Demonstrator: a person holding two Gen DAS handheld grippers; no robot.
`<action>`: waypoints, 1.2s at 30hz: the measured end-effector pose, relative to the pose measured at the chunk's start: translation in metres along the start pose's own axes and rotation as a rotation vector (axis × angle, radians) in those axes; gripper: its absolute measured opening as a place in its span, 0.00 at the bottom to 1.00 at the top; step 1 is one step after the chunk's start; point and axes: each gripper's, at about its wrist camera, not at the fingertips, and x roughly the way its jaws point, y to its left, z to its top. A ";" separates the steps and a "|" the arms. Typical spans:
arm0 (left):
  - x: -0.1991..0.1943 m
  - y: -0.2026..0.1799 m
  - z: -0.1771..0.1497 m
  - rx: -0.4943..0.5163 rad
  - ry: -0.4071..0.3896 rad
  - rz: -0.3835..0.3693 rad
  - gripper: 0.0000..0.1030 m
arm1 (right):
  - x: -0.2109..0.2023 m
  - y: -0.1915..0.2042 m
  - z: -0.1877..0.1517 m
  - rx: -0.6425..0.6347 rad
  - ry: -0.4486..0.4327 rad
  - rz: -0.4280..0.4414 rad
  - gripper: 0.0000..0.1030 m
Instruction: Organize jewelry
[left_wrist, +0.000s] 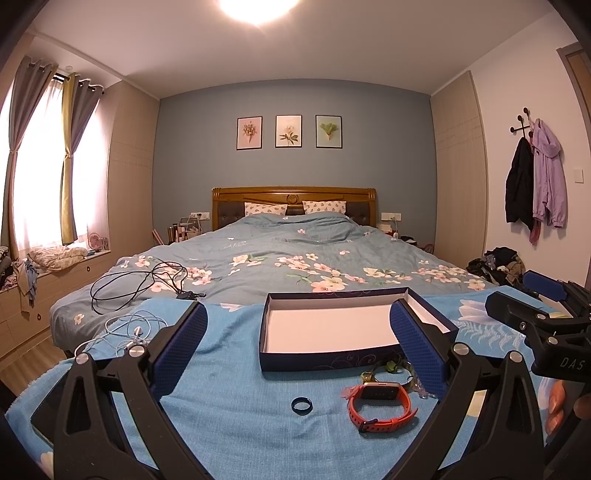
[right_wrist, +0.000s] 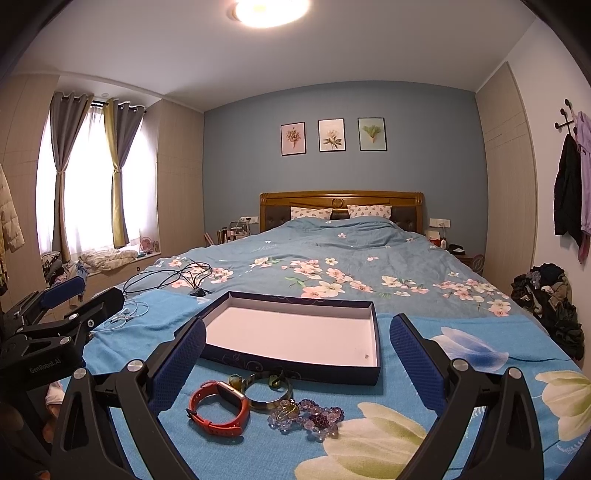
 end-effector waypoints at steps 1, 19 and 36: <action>0.000 0.000 0.000 -0.001 0.002 0.000 0.94 | 0.001 0.000 0.000 0.000 0.001 0.001 0.93; 0.024 0.002 -0.010 0.033 0.096 -0.014 0.94 | 0.027 0.002 -0.007 -0.030 0.179 0.077 0.92; 0.102 -0.013 -0.053 0.136 0.486 -0.241 0.76 | 0.092 0.002 -0.034 0.001 0.512 0.189 0.40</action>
